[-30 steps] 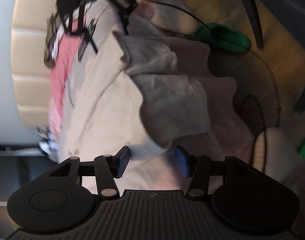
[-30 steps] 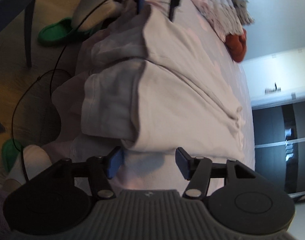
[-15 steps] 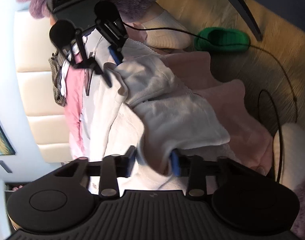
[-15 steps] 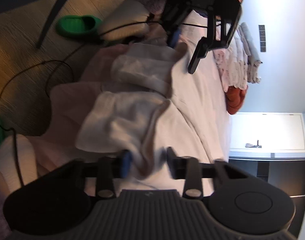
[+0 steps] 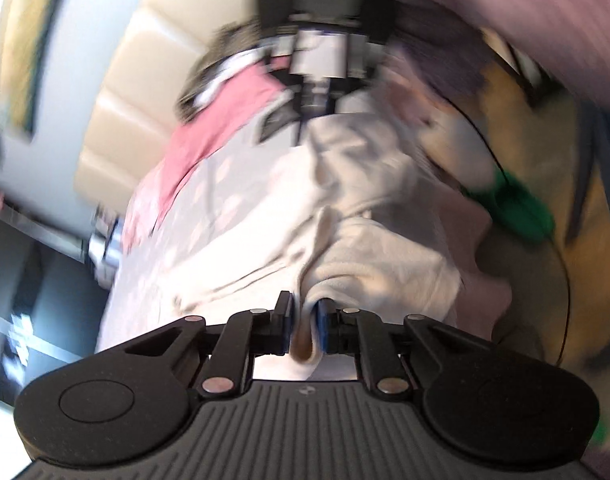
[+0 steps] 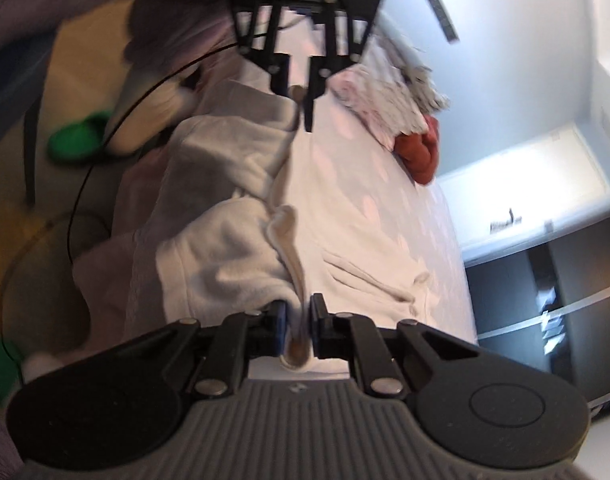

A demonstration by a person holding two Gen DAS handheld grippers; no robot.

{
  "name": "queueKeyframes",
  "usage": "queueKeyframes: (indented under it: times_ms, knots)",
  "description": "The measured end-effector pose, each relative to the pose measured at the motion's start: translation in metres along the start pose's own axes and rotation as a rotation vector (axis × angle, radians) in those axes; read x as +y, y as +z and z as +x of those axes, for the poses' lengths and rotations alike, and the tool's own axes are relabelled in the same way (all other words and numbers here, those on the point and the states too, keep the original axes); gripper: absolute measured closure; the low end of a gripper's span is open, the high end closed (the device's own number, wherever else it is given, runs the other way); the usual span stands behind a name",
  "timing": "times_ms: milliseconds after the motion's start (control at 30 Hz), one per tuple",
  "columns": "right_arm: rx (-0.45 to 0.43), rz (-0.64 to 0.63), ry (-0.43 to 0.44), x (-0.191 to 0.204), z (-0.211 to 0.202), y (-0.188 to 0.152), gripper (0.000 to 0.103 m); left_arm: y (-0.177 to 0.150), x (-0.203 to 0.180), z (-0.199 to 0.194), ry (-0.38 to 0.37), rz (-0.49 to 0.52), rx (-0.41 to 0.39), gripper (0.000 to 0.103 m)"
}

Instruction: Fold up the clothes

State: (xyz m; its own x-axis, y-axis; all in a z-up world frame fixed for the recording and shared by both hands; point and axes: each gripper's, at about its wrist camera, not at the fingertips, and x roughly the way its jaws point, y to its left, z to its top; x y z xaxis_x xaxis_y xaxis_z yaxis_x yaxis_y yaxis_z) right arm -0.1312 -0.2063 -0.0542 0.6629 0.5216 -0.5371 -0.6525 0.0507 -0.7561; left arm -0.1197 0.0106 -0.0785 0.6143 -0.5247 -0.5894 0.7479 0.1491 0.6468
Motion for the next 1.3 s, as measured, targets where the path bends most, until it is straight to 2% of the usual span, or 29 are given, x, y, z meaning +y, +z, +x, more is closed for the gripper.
queueKeyframes:
  times_ms: [133, 333, 433, 567, 833, 1067, 1167, 1300]
  knots:
    - [0.000, 0.125, -0.041, -0.028, 0.002, 0.002, 0.090, 0.000, 0.042, 0.002, -0.015, -0.217, 0.003, 0.096]
    - [0.000, 0.240, -0.061, -0.077, 0.014, 0.002, 0.090, -0.001, 0.110, 0.002, -0.027, -0.395, -0.016, 0.098]
    - [-0.001, 0.326, -0.034, -0.109, 0.023, -0.004, 0.090, -0.008, 0.147, 0.007, -0.051, -0.469, -0.022, 0.098]
    - [0.014, 0.411, 0.033, -0.139, 0.039, -0.021, 0.090, -0.023, 0.189, 0.028, -0.123, -0.567, -0.014, 0.098]
    - [0.076, 0.607, 0.135, -0.187, 0.121, -0.064, 0.090, -0.067, 0.250, 0.096, -0.168, -0.693, 0.043, 0.100]
    - [0.153, 0.721, 0.245, -0.193, 0.192, -0.099, 0.089, -0.093, 0.255, 0.151, -0.207, -0.723, 0.112, 0.100]
    - [0.179, 0.784, 0.260, -0.196, 0.207, -0.111, 0.082, -0.099, 0.255, 0.160, -0.204, -0.725, 0.121, 0.100]
    - [0.215, 0.953, 0.270, -0.207, 0.216, -0.130, 0.064, -0.106, 0.267, 0.161, -0.166, -0.794, 0.127, 0.100]
